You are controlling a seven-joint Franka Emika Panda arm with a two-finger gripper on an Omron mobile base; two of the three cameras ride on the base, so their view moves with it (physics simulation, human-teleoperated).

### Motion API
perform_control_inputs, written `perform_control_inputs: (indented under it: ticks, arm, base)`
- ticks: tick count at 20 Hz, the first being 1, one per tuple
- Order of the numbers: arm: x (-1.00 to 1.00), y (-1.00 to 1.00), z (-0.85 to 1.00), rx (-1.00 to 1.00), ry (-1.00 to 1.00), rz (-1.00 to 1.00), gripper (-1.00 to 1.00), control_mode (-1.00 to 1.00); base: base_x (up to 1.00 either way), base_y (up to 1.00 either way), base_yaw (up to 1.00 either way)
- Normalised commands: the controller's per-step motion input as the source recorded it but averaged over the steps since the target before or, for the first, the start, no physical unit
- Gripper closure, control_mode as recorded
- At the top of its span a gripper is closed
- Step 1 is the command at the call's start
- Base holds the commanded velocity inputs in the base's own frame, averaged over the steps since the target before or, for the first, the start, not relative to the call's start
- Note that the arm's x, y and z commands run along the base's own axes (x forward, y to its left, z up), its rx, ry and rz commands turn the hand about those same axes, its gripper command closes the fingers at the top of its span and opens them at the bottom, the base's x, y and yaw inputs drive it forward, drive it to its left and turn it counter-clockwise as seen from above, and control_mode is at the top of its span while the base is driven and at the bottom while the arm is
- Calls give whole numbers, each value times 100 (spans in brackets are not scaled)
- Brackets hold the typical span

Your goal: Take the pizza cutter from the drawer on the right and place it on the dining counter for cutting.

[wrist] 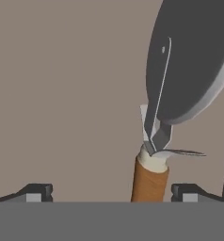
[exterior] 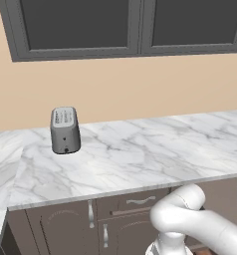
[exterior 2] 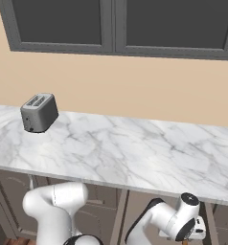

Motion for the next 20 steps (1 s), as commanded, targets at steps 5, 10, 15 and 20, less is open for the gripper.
perform_control_inputs:
  ticks: [5, 10, 15, 20]
  arm:
    - [0, 0, -1, 0, 0, 0, -100, -100]
    - [0, 0, -3, 0, 0, 0, -100, -100]
    - [3, 0, -11, 0, 0, 0, -100, -100]
    - [2, 0, -13, 0, 0, 0, -100, -100]
  base:
    - [0, 0, 0]
    - [0, 0, 0]
    - [0, 0, 0]
    - [0, 0, 0]
